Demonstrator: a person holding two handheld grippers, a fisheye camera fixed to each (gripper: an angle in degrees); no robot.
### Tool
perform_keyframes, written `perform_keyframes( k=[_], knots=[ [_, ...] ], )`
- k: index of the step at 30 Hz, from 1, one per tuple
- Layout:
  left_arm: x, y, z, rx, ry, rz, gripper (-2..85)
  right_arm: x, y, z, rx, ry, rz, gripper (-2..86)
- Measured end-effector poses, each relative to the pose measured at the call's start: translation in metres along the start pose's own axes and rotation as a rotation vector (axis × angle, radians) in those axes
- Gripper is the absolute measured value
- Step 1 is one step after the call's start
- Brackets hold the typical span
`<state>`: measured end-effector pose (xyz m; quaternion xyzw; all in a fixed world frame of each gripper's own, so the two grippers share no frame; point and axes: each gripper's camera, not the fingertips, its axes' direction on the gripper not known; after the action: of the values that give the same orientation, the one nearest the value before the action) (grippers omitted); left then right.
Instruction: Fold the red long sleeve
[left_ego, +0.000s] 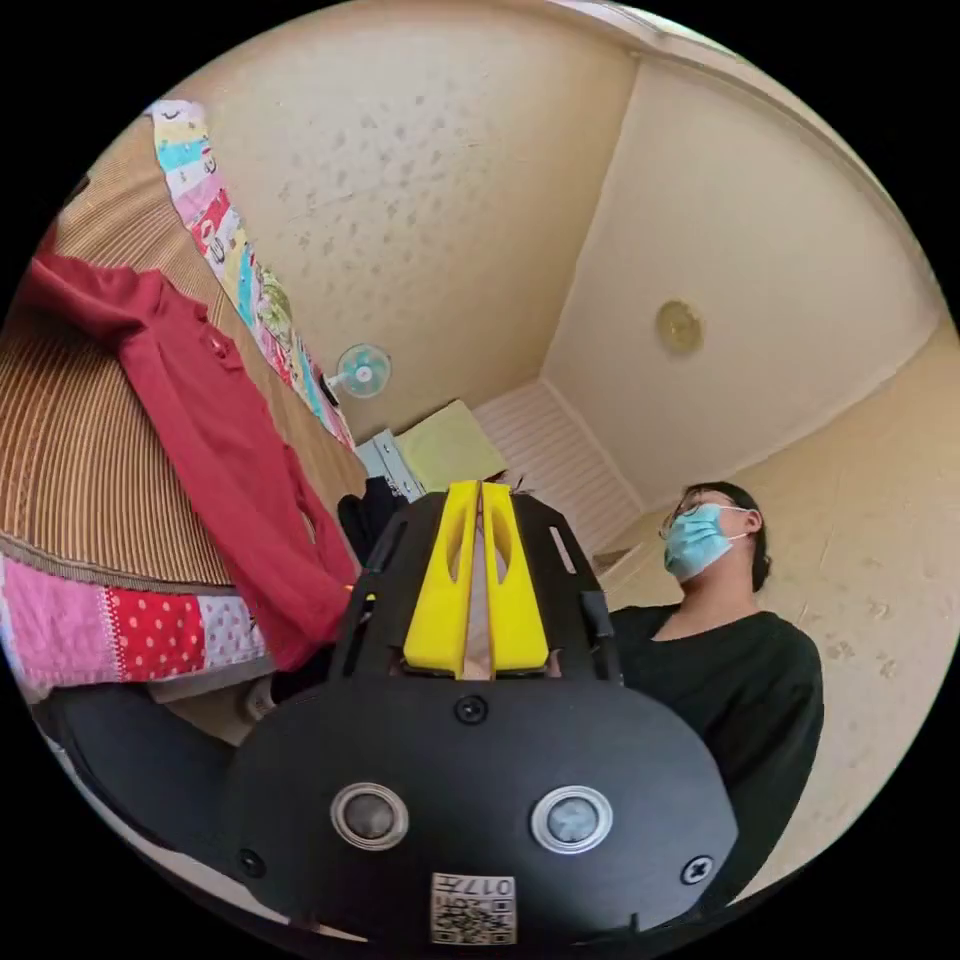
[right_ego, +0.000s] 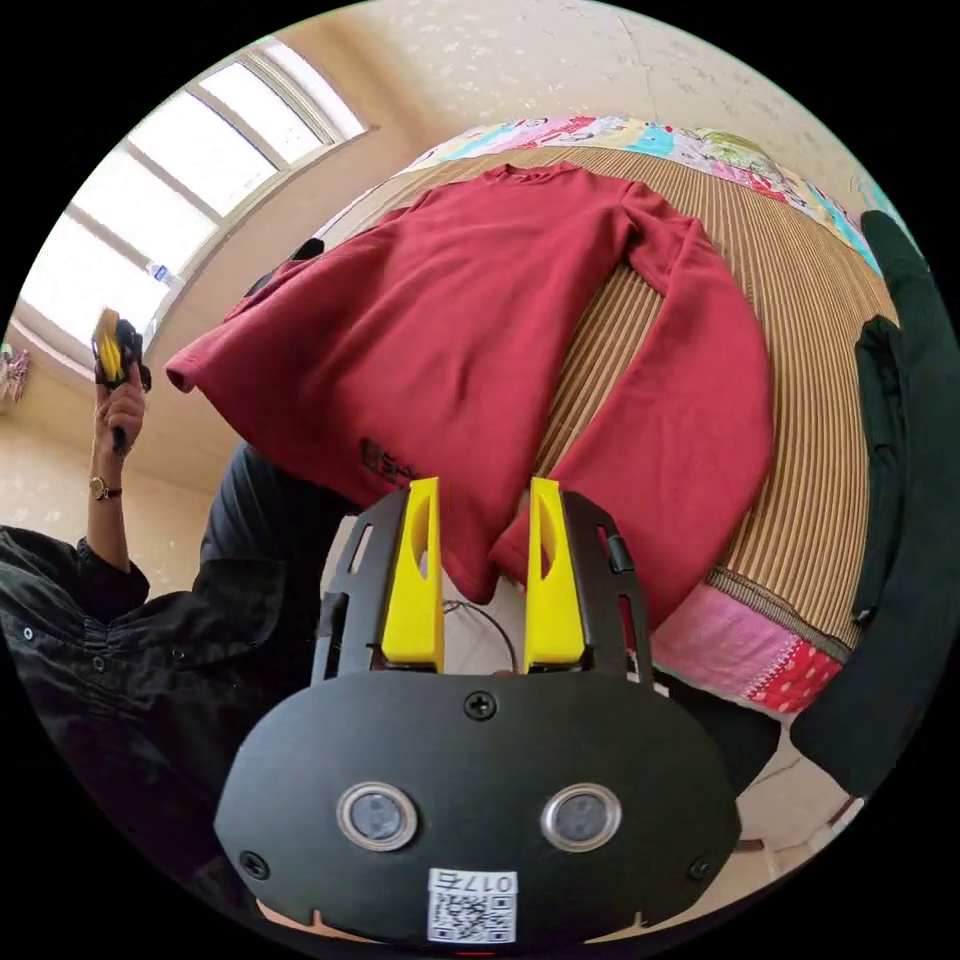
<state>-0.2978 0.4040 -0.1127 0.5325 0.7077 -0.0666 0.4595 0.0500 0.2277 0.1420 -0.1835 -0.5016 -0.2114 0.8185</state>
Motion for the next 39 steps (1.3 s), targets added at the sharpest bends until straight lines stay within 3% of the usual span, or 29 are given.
perform_keyframes(
  k=[1, 3, 8, 10, 14, 19, 21, 23, 26, 28, 31, 35, 39],
  knots=[
    [0.0, 0.001, 0.0, -0.02, -0.136, -0.023, 0.2, 0.002, 0.0, -0.002, 0.013, -0.022, 0.014, 14.1],
    [-0.009, 0.003, 0.021, -0.179, -0.593, -0.096, 3.2, 0.007, 0.002, -0.003, 0.02, -0.02, 0.063, 13.5],
    [-0.063, 0.016, 0.092, -0.42, -0.862, -0.132, 9.9, -0.012, -0.004, 0.003, -0.086, 0.115, -0.017, 10.8],
    [-0.092, 0.021, 0.12, -0.556, -0.858, -0.198, 12.0, -0.022, -0.005, 0.004, -0.135, 0.188, -0.091, 9.1],
    [-0.103, 0.026, 0.135, -0.563, -0.957, -0.18, 10.1, -0.028, -0.013, -0.002, -0.187, 0.224, -0.085, 5.3],
    [-0.093, 0.022, 0.088, -0.476, -0.593, -0.221, 2.8, -0.04, -0.017, -0.028, -0.221, 0.23, -0.17, 3.7],
    [-0.073, 0.02, 0.04, -0.393, -0.375, -0.194, 2.6, -0.037, -0.013, -0.067, -0.171, 0.127, -0.141, 3.5],
    [-0.066, 0.022, -0.001, -0.345, -0.272, -0.229, 2.6, -0.022, -0.003, -0.109, -0.055, -0.055, -0.052, 3.4],
    [-0.061, 0.032, -0.046, -0.448, -0.427, -0.304, 2.6, -0.001, 0.025, -0.156, 0.038, -0.288, 0.017, 3.5],
    [-0.061, 0.04, -0.063, -0.484, -0.513, -0.328, 2.8, 0.002, 0.039, -0.163, -0.025, -0.32, 0.022, 3.7],
    [-0.065, 0.059, -0.107, -0.303, -0.663, -0.417, 2.5, 0.0, 0.056, -0.158, -0.122, -0.202, 0.055, 4.4],
    [-0.065, 0.079, -0.136, -0.004, -0.568, -0.419, 4.0, 0.007, 0.068, -0.152, -0.027, 0.066, 0.218, 9.0],
    [-0.066, 0.071, -0.097, -0.061, -0.509, -0.341, 4.1, 0.006, 0.053, -0.123, 0.007, 0.166, 0.304, 11.6]
  ],
)
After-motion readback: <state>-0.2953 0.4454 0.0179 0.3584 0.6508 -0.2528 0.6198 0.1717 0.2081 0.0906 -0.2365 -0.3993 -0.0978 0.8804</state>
